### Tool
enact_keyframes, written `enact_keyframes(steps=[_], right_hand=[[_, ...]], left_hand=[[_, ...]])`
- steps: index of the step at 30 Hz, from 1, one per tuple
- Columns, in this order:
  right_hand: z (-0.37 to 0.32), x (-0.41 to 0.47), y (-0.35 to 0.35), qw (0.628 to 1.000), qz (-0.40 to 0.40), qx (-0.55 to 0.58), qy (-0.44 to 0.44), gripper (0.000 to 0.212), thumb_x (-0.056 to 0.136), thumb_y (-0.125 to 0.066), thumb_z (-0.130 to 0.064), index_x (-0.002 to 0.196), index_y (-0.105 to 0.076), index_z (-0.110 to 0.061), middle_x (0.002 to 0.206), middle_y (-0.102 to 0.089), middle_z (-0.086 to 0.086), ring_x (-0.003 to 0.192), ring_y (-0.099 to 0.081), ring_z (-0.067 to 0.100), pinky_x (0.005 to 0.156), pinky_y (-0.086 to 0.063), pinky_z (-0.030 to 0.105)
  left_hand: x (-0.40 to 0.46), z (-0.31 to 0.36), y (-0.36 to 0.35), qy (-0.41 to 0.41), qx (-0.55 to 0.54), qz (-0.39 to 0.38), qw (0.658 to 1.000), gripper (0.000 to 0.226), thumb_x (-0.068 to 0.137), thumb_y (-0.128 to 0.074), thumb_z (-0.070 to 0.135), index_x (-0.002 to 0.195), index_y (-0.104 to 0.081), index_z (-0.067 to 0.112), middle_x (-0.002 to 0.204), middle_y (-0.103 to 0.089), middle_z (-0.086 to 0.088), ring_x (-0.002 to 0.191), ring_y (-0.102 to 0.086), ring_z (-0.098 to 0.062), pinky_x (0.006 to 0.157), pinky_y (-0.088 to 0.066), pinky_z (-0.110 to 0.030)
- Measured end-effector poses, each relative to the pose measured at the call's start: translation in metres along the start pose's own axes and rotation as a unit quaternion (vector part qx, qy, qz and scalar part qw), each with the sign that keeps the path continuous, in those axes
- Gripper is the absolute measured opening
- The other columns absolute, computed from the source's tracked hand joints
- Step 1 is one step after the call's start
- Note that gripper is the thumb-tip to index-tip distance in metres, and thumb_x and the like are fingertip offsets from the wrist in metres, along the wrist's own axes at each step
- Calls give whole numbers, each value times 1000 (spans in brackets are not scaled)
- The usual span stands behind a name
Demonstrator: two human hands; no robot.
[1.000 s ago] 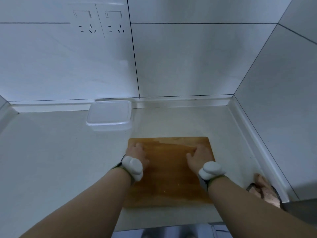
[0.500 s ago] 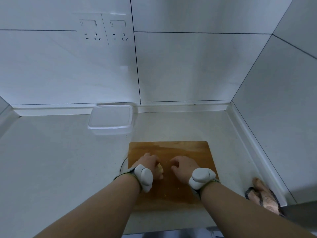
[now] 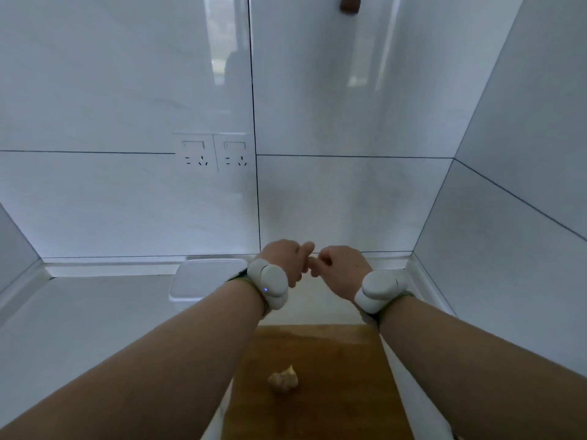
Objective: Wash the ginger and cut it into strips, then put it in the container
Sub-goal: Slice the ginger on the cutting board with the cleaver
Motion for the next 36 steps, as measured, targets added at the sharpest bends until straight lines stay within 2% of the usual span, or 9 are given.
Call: enact_keyframes(steps=[3,7,15,22,27,30,32,34,36], right_hand=[[-15,13,42,999,45,-3,22,31,97,-54,-41,103,-70,-16,104,-68,-1,98,-62,18,87,-47,31],[-37,27,109,990,129,-4,64,25,95,-57,-28,116,-66,-17,115,-68,0,108,-61,18,95,-45,29],[-98,71,232,956,276,37,95,31,92,-56,-21,122,-64,-17,119,-67,1,113,-60,21,94,-42,26],[-119,107,306,935,320,145,54,42,97,-54,-20,133,-52,0,129,-60,14,118,-56,30,94,-43,31],[-123,134,323,925,297,235,20,49,100,-46,-39,125,-55,2,100,-49,11,88,-46,27,76,-41,33],[-124,142,326,922,277,269,26,53,102,-42,-43,121,-53,5,105,-51,14,93,-48,30,85,-47,30],[-120,145,330,910,280,303,28,59,101,-39,-48,125,-55,3,106,-58,12,86,-57,25,94,-49,34],[-120,143,329,905,257,338,35,54,103,-37,-46,123,-56,1,96,-57,8,67,-50,14,72,-50,27],[-120,142,329,898,238,367,37,50,103,-36,-48,113,-58,-5,100,-55,8,70,-52,16,67,-48,24]], left_hand=[[7,10,42,0,-63,57,996,33,99,-41,34,90,-66,14,91,-70,-1,84,-63,-21,78,-47,-29],[12,30,102,-26,-96,116,988,26,93,-54,17,117,-62,17,110,-67,1,86,-69,-18,82,-52,-26],[39,87,215,-84,-94,227,966,63,90,-51,5,147,-30,20,149,-35,-3,132,-41,-20,107,-34,-27],[71,127,282,-93,-154,273,945,61,94,-49,7,149,-25,16,148,-40,-3,133,-41,-19,107,-30,-23],[96,146,302,-86,-164,272,944,57,99,-44,10,150,-19,9,151,-33,-6,135,-35,-19,100,-24,-19],[106,153,307,-76,-201,280,936,51,97,-43,9,146,-28,7,131,-46,-9,109,-46,-20,97,-37,-28],[110,158,308,-70,-241,281,926,47,99,-42,11,144,-32,6,114,-45,-7,99,-44,-19,85,-37,-21],[110,161,307,-69,-267,275,921,39,98,-44,11,137,-42,7,113,-54,-14,104,-52,-26,85,-42,-24],[108,165,306,-72,-272,265,922,24,96,-44,6,118,-55,7,108,-60,-18,95,-57,-31,71,-47,-22]])
Point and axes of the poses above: each hand's wrist, its own x-axis towards the middle knuckle, its own y-axis out of the back of the hand, z = x × y, the point moved 3 cm from there along x, towards the middle knuckle
